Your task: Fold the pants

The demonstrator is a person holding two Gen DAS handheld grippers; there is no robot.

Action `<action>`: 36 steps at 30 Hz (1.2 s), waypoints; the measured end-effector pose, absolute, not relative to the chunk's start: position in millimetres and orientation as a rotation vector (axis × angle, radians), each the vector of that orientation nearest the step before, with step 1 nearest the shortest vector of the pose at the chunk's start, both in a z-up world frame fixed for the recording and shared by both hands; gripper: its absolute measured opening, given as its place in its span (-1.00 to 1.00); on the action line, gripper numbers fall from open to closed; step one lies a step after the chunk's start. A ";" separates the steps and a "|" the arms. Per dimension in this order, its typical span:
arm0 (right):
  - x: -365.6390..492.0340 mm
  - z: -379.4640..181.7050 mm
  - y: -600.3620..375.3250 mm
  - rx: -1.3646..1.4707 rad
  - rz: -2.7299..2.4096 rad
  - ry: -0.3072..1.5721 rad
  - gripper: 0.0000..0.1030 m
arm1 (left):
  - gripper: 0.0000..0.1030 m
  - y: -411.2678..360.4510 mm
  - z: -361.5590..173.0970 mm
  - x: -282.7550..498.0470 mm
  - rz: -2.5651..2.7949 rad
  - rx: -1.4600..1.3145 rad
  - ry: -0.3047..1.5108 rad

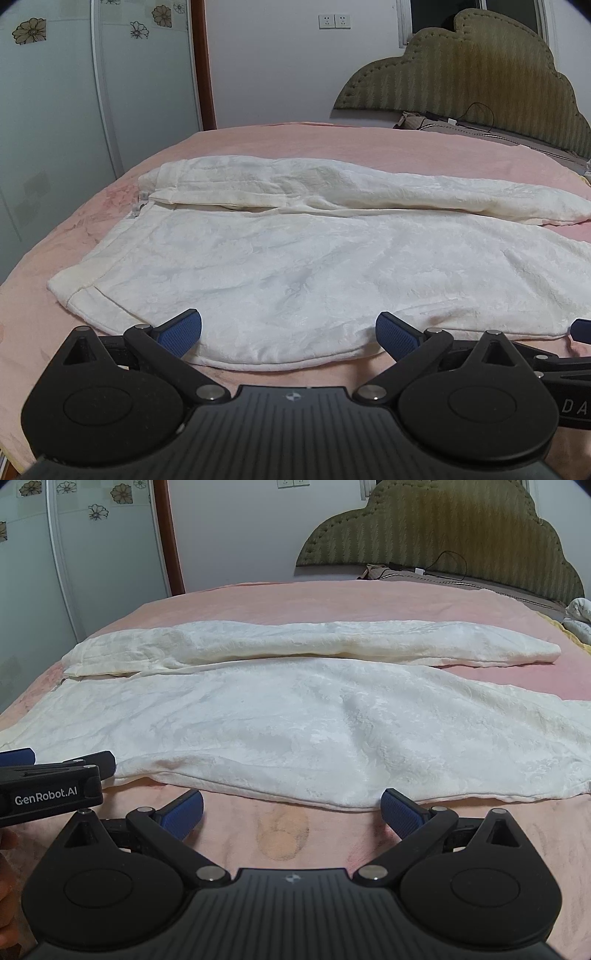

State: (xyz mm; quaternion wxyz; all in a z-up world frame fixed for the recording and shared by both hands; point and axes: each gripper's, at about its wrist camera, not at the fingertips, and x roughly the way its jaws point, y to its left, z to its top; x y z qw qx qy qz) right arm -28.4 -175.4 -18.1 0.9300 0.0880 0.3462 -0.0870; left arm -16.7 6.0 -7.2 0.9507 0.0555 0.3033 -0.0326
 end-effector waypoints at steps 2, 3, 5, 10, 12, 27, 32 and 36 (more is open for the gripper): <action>-28.2 -18.1 -175.2 0.179 -0.177 0.709 1.00 | 0.98 6.0 -7.2 -16.8 -0.066 0.112 0.617; -28.1 -18.2 -175.2 0.180 -0.177 0.710 1.00 | 0.98 5.9 -7.3 -16.8 -0.066 0.113 0.616; -27.7 -18.6 -174.7 0.178 -0.177 0.712 1.00 | 0.98 5.7 -7.2 -16.7 -0.066 0.114 0.615; -27.6 -19.4 -174.4 0.179 -0.175 0.712 1.00 | 0.98 6.4 -7.4 -17.0 -0.060 0.117 0.612; -27.7 -19.5 -174.4 0.182 -0.174 0.710 1.00 | 0.98 6.6 -7.5 -17.6 -0.058 0.118 0.612; -28.8 -19.4 -175.1 0.186 -0.162 0.702 1.00 | 0.98 7.1 -7.7 -18.1 -0.056 0.124 0.607; -30.0 -18.2 -173.6 0.189 -0.151 0.698 1.00 | 0.98 9.1 -7.6 -18.3 -0.057 0.128 0.605; -30.6 -17.8 -174.3 0.190 -0.148 0.696 1.00 | 0.98 9.0 -7.5 -18.5 -0.057 0.130 0.605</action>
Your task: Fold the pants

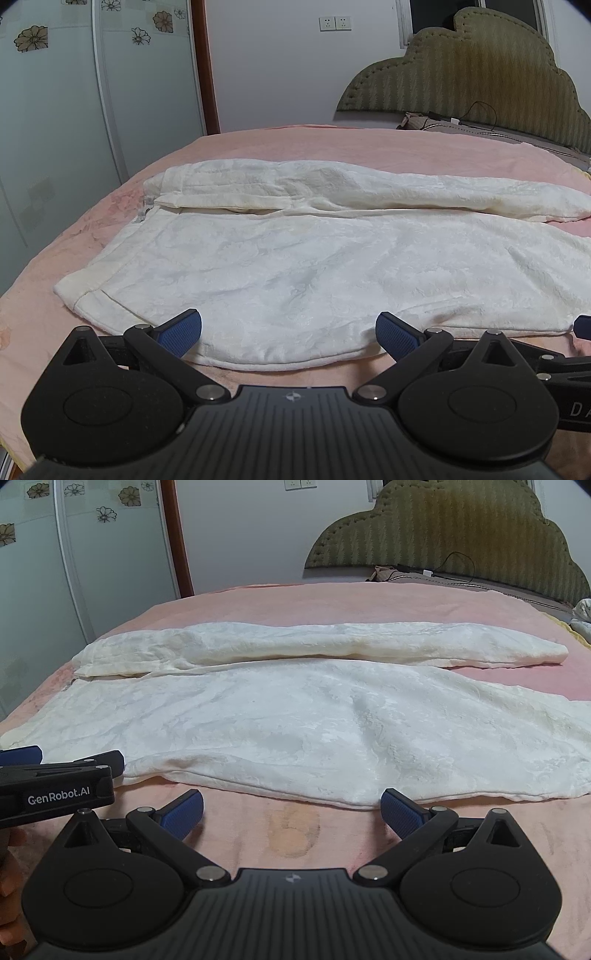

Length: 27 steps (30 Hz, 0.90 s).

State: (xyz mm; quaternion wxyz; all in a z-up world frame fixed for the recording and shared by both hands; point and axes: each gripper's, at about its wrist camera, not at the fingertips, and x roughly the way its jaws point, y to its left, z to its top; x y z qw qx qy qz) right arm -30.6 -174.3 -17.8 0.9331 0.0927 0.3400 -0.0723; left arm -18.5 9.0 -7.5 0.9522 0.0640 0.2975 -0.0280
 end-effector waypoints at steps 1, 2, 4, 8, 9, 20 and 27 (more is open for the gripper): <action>-30.7 -17.9 -174.5 0.191 -0.147 0.695 1.00 | 0.98 9.1 -7.5 -18.5 -0.056 0.131 0.604; -31.2 -17.9 -174.6 0.193 -0.146 0.694 1.00 | 0.98 9.3 -7.4 -18.5 -0.057 0.131 0.604; -31.4 -17.4 -174.6 0.194 -0.142 0.692 1.00 | 0.98 9.6 -7.5 -18.4 -0.057 0.131 0.604; -31.6 -17.1 -173.5 0.200 -0.126 0.690 1.00 | 0.98 9.0 -7.6 -18.8 -0.057 0.132 0.604; -31.6 -17.0 -173.0 0.201 -0.121 0.689 1.00 | 0.98 8.8 -7.7 -18.9 -0.057 0.132 0.603; -13.9 18.5 -171.6 0.019 0.049 0.552 1.00 | 0.98 24.0 10.3 -5.8 -0.030 0.117 0.543; 49.7 31.5 -162.1 -0.210 0.172 0.547 1.00 | 0.98 51.5 24.6 46.0 0.063 0.041 0.508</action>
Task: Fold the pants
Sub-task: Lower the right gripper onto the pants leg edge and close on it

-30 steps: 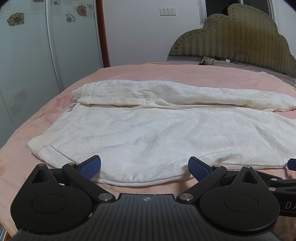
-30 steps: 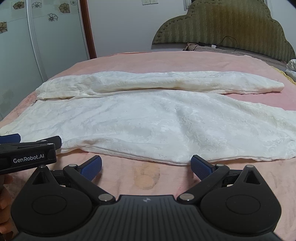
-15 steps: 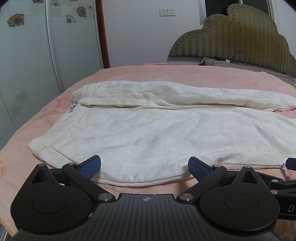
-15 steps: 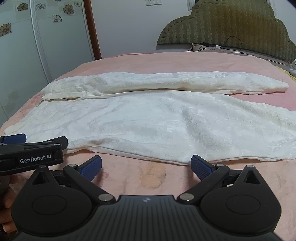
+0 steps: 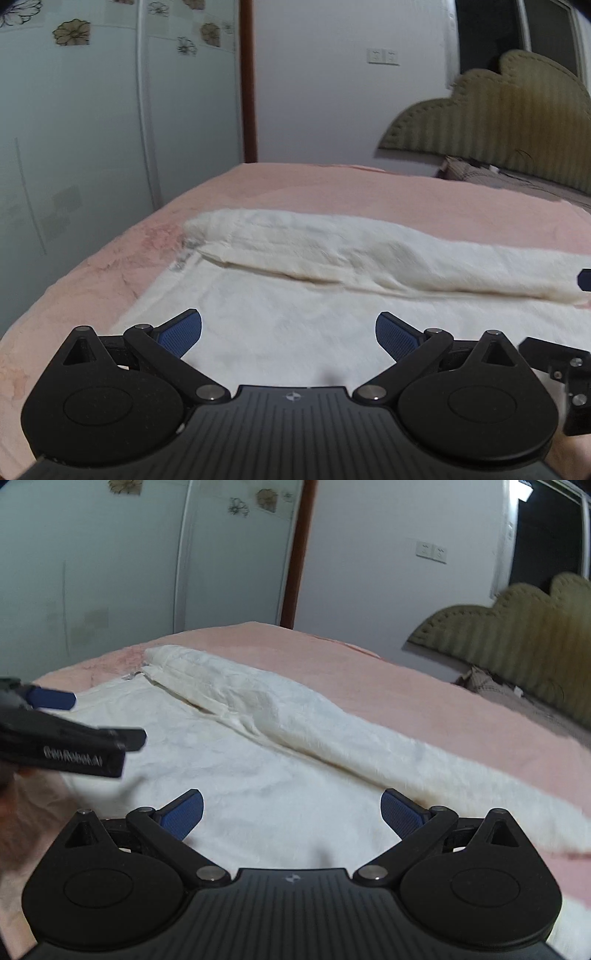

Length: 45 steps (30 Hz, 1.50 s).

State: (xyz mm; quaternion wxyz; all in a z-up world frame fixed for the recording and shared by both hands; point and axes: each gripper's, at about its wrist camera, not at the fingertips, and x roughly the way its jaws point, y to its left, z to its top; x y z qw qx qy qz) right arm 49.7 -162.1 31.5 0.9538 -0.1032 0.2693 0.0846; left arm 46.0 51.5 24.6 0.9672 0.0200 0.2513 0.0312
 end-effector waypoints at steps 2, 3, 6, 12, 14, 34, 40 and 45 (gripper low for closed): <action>70.0 33.1 -164.0 -0.227 0.179 0.552 1.00 | 0.98 58.3 23.8 63.4 0.107 0.064 0.501; 81.6 33.7 -166.3 -0.227 0.191 0.557 1.00 | 0.98 61.6 22.3 71.3 0.129 0.080 0.501; 117.3 37.2 -174.6 -0.203 0.246 0.553 1.00 | 0.98 69.4 14.9 91.0 0.170 0.110 0.513; 212.7 41.4 -183.5 -0.034 0.362 0.583 0.99 | 0.98 77.6 -21.7 110.5 0.164 0.116 0.609; 243.9 37.4 -179.7 -0.017 0.362 0.607 0.99 | 1.00 77.0 -31.7 110.7 0.167 0.131 0.618; 352.5 -6.2 -126.6 -0.113 0.463 0.673 -0.76 | 0.98 90.8 -32.2 111.1 0.124 0.024 0.625; 250.5 43.2 -88.5 -0.448 0.397 0.340 -0.77 | 0.95 142.0 -7.8 98.1 0.080 -0.317 0.566; 129.9 49.0 -57.0 -0.671 0.450 0.161 -0.78 | 0.96 187.5 12.3 72.3 0.111 -0.560 0.467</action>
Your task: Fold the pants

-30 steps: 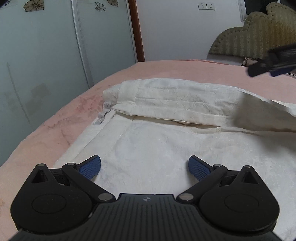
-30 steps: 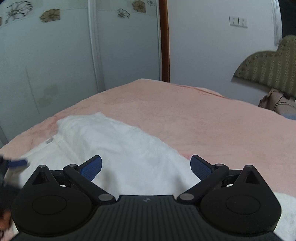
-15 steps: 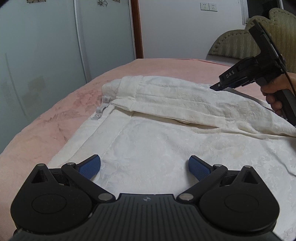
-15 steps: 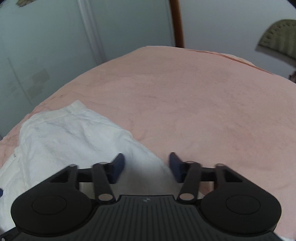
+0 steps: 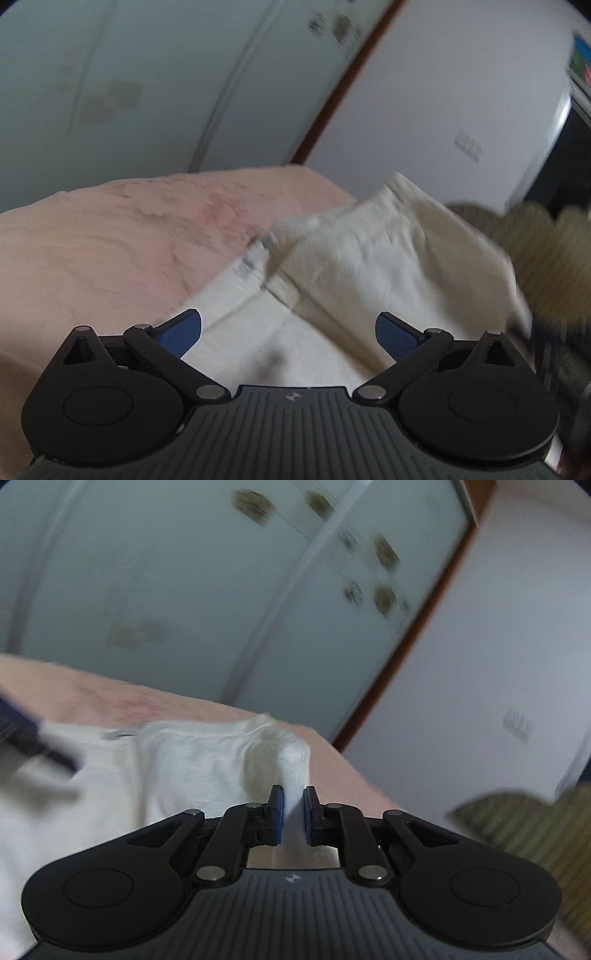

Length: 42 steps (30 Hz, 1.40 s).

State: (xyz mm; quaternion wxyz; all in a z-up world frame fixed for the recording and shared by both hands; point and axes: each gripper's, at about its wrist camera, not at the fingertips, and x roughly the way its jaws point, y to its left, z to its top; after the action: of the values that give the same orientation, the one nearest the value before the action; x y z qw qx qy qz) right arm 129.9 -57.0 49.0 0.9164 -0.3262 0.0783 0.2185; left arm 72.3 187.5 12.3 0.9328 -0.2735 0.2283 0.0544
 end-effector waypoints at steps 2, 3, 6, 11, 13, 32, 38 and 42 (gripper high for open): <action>91.0 33.9 -44.4 -0.754 0.499 0.170 -0.78 | 0.97 200.2 15.1 57.9 0.130 -0.626 0.430; 75.8 23.6 -38.8 -0.785 0.521 0.188 -0.78 | 0.97 204.5 14.8 51.1 0.132 -0.651 0.425; 51.7 -8.9 -32.1 -0.810 0.560 0.267 -0.78 | 0.96 211.9 8.9 40.8 0.134 -0.728 0.455; 44.3 -27.9 -25.1 -0.828 0.528 0.276 -0.71 | 0.96 216.2 11.2 38.6 0.109 -0.782 0.464; 43.6 -31.2 -14.0 -0.889 0.495 0.235 -0.44 | 0.97 216.3 13.0 33.0 0.084 -0.801 0.441; 34.9 -33.2 20.2 -0.877 0.603 0.350 -0.75 | -0.36 203.3 9.0 47.3 0.142 -0.636 0.573; 17.8 -24.2 32.7 -0.808 0.638 0.369 -0.76 | -0.68 214.5 5.5 49.1 0.186 -0.542 0.569; 14.4 -28.1 40.5 -0.780 0.622 0.395 -0.77 | -0.64 193.8 -4.4 59.3 0.245 -0.278 0.591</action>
State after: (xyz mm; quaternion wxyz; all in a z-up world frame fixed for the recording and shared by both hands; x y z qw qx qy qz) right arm 14.4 40.5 -28.1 0.8595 -0.3717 0.1881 0.2961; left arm 59.3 193.8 -4.4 0.9399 -0.1360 0.2893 0.1203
